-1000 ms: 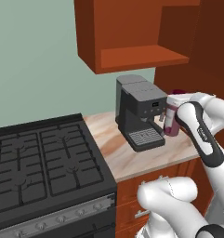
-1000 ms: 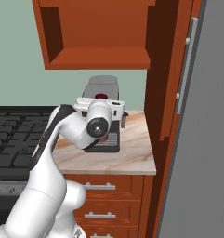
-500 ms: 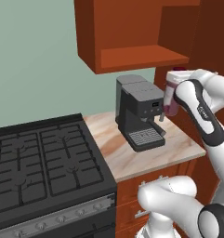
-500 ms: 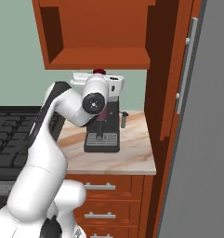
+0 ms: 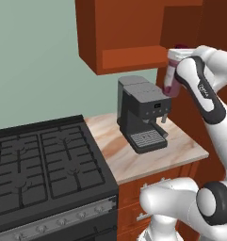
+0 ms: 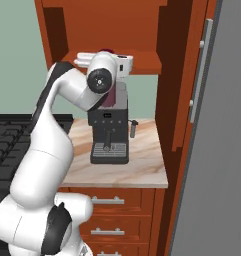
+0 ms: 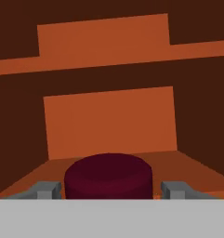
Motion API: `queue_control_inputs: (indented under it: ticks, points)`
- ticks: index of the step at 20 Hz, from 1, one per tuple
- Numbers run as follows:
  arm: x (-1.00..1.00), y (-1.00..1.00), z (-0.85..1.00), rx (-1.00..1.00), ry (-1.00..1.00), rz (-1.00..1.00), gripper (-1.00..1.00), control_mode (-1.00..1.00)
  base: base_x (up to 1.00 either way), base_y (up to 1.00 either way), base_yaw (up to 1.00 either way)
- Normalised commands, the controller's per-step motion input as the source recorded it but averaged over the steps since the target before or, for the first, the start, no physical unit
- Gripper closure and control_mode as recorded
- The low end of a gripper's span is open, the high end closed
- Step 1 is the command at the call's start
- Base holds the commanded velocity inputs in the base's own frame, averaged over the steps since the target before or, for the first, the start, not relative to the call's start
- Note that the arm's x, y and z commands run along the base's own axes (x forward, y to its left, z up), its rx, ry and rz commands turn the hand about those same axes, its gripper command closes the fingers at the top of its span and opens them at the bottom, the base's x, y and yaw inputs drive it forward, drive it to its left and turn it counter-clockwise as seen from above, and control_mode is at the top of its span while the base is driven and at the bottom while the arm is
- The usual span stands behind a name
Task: Pick the juice from the counter and place it in the open cabinet.
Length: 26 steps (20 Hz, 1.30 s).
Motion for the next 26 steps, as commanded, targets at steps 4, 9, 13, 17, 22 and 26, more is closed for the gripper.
queue_control_inputs:
  ticks: [4, 9, 13, 17, 22, 26]
  points:
    - [0.31, 0.31, 0.30, 0.00, 0.00, 0.00, 1.00, -1.00, 0.00, 0.00, 0.00]
    - [0.38, 0.57, 0.04, 0.00, 0.00, 0.00, 1.00, -1.00, 0.00, 0.00, 0.00]
    - [0.50, 0.61, 0.16, 0.00, -0.02, 0.00, 1.00, -1.00, 0.00, 0.00, 0.00]
    - [0.26, 0.29, 0.55, 0.00, -0.04, 0.00, 1.00, -1.00, 0.00, 0.00, 0.00]
    - [0.24, 0.24, 0.51, 0.00, -0.03, 0.00, 1.00, -1.00, 0.00, 0.00, 0.00]
    - [0.13, 0.07, 0.00, -0.01, 0.04, -0.01, 1.00, -1.00, 0.00, 0.00, 0.00]
